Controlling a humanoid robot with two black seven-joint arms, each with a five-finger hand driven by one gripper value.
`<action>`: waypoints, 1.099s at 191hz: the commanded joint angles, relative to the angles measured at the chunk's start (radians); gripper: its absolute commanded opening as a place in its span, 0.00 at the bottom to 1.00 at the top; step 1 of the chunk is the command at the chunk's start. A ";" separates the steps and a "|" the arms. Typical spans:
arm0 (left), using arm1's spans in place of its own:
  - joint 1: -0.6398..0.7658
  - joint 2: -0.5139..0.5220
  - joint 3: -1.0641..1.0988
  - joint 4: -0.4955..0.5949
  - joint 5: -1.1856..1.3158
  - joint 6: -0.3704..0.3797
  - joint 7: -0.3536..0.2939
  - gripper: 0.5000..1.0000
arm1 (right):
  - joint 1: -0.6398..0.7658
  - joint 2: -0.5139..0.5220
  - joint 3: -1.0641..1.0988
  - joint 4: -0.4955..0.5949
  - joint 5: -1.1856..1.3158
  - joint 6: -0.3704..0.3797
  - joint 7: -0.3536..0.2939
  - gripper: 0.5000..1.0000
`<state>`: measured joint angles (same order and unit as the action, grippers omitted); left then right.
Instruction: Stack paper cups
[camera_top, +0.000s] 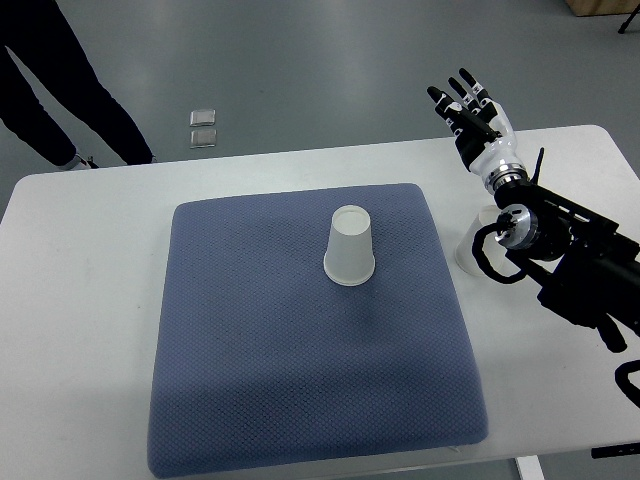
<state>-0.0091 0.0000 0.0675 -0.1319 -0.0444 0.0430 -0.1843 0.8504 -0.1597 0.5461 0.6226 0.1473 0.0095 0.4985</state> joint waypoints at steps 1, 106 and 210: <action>0.000 0.000 0.000 0.000 0.000 0.000 0.000 1.00 | -0.001 -0.001 -0.002 0.000 0.000 0.000 0.000 0.83; 0.008 0.000 -0.001 0.000 0.001 0.000 -0.001 1.00 | 0.003 0.000 -0.002 -0.001 0.000 0.000 0.000 0.83; 0.008 0.000 -0.001 0.002 0.001 0.000 -0.001 1.00 | 0.038 -0.001 -0.002 -0.012 0.000 -0.009 -0.005 0.83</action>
<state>-0.0015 0.0000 0.0659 -0.1292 -0.0427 0.0430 -0.1856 0.8762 -0.1623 0.5449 0.6150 0.1473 0.0031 0.4968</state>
